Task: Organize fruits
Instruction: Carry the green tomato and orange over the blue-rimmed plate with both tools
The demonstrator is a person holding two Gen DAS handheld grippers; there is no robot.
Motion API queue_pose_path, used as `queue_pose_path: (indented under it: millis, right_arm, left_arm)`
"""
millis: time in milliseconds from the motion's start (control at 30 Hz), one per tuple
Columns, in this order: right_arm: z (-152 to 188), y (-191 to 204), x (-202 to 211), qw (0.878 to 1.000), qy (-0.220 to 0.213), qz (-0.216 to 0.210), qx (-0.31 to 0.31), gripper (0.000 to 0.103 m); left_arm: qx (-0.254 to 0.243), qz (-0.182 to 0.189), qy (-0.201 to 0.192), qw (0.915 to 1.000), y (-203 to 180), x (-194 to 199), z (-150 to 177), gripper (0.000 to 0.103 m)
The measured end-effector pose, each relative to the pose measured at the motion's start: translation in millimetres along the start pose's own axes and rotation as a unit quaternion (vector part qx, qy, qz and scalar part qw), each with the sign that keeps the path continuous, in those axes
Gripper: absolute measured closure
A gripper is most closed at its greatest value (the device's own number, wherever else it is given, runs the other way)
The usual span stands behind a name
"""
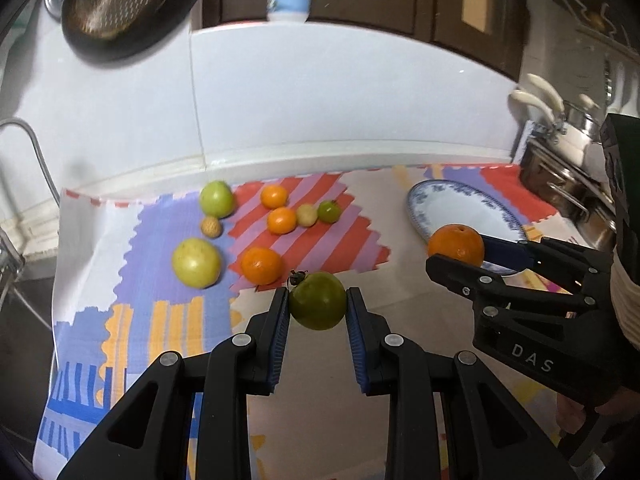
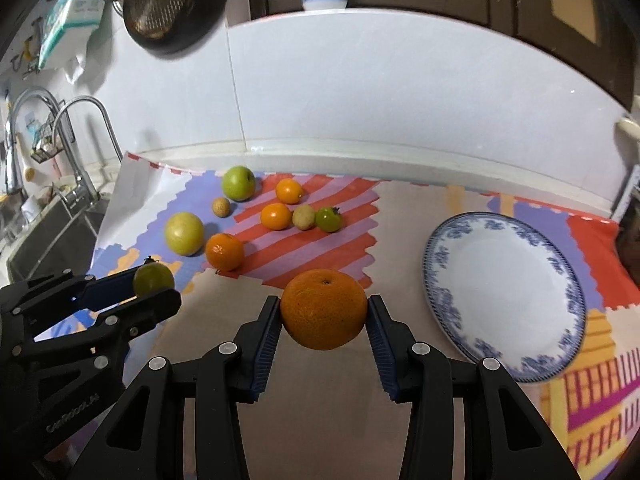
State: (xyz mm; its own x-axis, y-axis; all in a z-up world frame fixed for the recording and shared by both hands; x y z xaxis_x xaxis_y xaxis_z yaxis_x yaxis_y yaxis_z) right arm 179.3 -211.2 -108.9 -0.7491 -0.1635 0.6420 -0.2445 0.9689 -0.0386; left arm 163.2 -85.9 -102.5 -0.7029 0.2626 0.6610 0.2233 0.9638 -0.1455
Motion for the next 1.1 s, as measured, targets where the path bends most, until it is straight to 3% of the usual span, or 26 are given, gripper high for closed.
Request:
queue_pose_path:
  millis: [433,933,1100]
  right_arm:
    - [19,-30,63,0.998,-0.028,0.05,-0.031,0.059]
    - [33,-110,88,0.991,-0.032,0.121,-0.048,0.059]
    - [32,-137,81,0.991,-0.024,0.123,-0.054,0.059]
  left_arm:
    - [-0.031,0.032,-0.02,0.9988,-50,18,-1,0.075]
    - [-0.077,0.068,-0.016,0.9946,-131,-22,-24,0.075]
    - [-0.091,0.08,-0.004,0.9927,-155,-47,-35,0.075]
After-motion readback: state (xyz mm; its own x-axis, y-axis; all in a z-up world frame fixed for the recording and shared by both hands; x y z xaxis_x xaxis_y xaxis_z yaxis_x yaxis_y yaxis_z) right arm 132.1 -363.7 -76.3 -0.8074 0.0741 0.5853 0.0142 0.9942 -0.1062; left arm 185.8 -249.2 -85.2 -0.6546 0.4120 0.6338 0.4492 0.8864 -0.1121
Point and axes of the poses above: each gripper's, at about its wrist camera, not at the fingertips, and x roughly against the way its jaws point, y to its left, z to its underside, the point moved 7 cm from there along -x, roughly the way its jaws point, and after that the axes turned 8 degrees about x, right-handed, at the moved point
